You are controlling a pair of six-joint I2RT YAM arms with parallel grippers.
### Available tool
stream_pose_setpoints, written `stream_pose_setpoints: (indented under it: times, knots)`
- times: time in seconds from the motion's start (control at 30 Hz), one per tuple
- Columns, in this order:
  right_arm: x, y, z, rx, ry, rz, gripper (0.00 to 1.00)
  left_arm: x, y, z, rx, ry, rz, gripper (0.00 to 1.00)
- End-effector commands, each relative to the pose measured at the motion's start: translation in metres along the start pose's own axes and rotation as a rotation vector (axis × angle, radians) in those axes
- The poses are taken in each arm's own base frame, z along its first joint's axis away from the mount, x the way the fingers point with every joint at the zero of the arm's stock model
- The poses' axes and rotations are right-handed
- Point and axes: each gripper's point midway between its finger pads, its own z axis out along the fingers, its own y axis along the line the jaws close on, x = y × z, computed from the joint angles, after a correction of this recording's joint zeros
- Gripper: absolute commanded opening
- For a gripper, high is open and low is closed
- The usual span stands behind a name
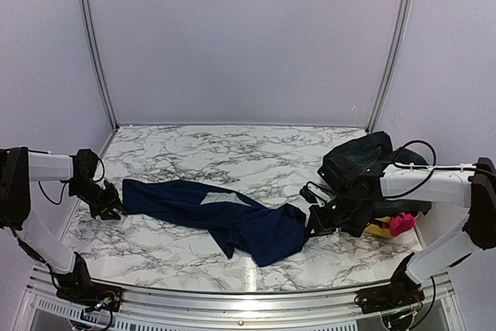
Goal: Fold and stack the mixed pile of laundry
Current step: Flatten out the crumpled T-shirt at the center of the board.
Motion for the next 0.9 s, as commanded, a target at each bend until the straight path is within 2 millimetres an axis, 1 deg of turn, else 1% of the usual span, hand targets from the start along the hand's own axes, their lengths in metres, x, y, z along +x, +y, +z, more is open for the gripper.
stream_pose_setpoints:
  times: [0.0, 0.07, 0.13, 0.23, 0.33, 0.4, 0.57, 0.6, 0.67, 0.73, 0.8, 0.87]
  knots:
    - [-0.026, 0.014, -0.027, -0.015, -0.088, -0.020, 0.00, -0.002, -0.005, 0.016, 0.057, 0.016, -0.012, 0.26]
    - [-0.037, 0.023, -0.038, -0.032, -0.123, -0.037, 0.00, -0.008, -0.011, 0.015, 0.076, 0.004, -0.011, 0.14]
    - [-0.049, 0.033, -0.051, -0.047, -0.165, -0.050, 0.00, -0.017, -0.021, 0.005, 0.106, -0.034, -0.007, 0.00]
    - [-0.073, 0.047, -0.078, -0.076, -0.251, -0.069, 0.00, -0.038, -0.049, -0.024, 0.187, -0.116, 0.010, 0.00]
    - [-0.100, 0.061, -0.113, -0.103, -0.358, -0.083, 0.00, -0.057, -0.079, -0.063, 0.272, -0.211, 0.015, 0.00]
    - [-0.119, 0.067, -0.140, -0.120, -0.436, -0.088, 0.00, -0.068, -0.098, -0.091, 0.328, -0.268, 0.012, 0.00]
    - [-0.168, 0.079, -0.227, -0.118, -0.683, -0.112, 0.00, -0.087, -0.144, -0.165, 0.470, -0.400, 0.034, 0.00]
    - [-0.178, 0.083, -0.248, -0.115, -0.740, -0.122, 0.00, -0.090, -0.153, -0.182, 0.498, -0.425, 0.047, 0.00]
    - [-0.193, 0.091, -0.289, -0.115, -0.844, -0.145, 0.00, -0.094, -0.169, -0.204, 0.546, -0.443, 0.058, 0.00]
    - [-0.201, 0.103, -0.326, -0.115, -0.929, -0.183, 0.00, -0.097, -0.179, -0.225, 0.579, -0.488, 0.058, 0.00]
    - [-0.202, 0.120, -0.362, -0.119, -1.001, -0.239, 0.00, -0.095, -0.192, -0.251, 0.626, -0.525, 0.094, 0.00]
    - [-0.198, 0.128, -0.380, -0.115, -1.023, -0.276, 0.00, -0.089, -0.197, -0.258, 0.649, -0.524, 0.101, 0.00]
